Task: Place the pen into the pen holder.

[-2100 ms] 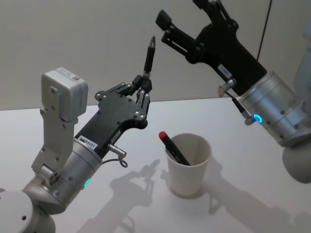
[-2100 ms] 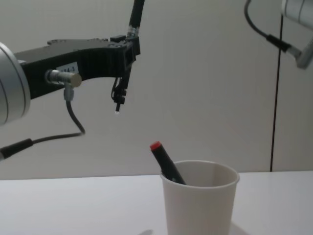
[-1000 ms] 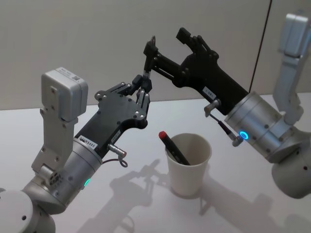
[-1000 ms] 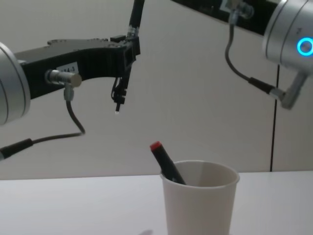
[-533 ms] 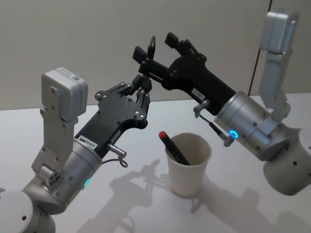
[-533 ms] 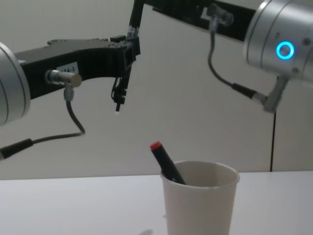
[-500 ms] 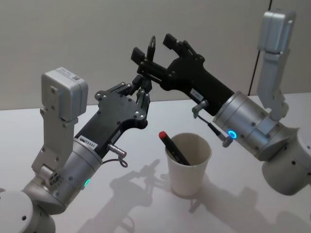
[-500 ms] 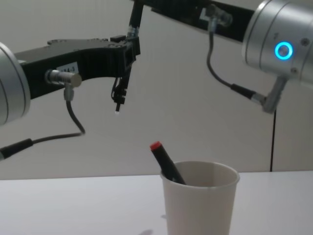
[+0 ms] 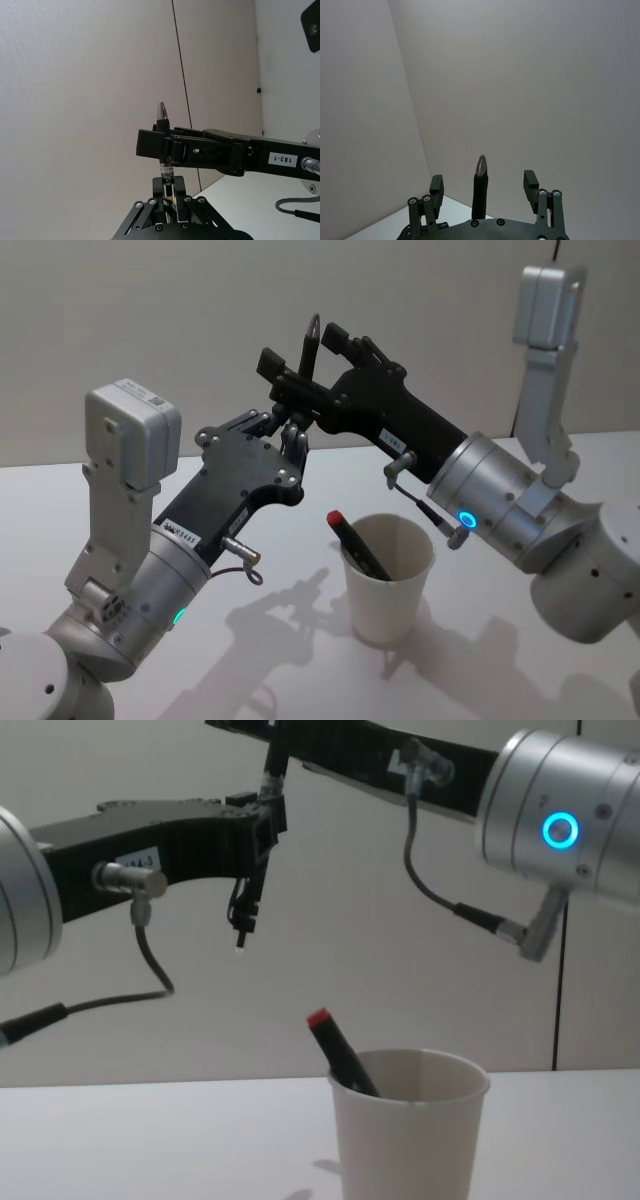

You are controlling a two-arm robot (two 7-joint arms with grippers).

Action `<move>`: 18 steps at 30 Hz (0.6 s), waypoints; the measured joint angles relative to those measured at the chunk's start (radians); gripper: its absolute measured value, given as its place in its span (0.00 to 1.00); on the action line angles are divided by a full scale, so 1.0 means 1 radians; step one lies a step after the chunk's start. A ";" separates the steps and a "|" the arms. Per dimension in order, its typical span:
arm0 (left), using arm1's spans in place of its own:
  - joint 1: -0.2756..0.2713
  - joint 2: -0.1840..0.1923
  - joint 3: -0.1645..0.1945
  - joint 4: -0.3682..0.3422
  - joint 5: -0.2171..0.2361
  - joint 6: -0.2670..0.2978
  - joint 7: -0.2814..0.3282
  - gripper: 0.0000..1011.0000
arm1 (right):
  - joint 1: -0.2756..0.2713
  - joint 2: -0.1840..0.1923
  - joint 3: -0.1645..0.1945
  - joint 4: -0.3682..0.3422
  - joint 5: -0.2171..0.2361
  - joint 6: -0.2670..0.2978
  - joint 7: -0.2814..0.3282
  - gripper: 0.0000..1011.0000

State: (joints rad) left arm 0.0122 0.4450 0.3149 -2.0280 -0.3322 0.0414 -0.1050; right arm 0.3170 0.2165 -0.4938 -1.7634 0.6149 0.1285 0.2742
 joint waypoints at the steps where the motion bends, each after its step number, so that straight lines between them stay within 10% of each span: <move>1: 0.000 0.000 0.000 0.000 0.000 0.000 0.000 0.13 | 0.000 -0.001 0.000 0.000 0.005 0.000 0.000 0.99; 18: 0.000 0.000 0.000 0.000 0.000 0.000 0.000 0.13 | -0.002 -0.008 0.001 -0.009 0.058 -0.006 0.000 0.98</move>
State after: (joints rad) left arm 0.0122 0.4450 0.3148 -2.0279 -0.3322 0.0414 -0.1050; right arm 0.3149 0.2084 -0.4930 -1.7722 0.6732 0.1220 0.2746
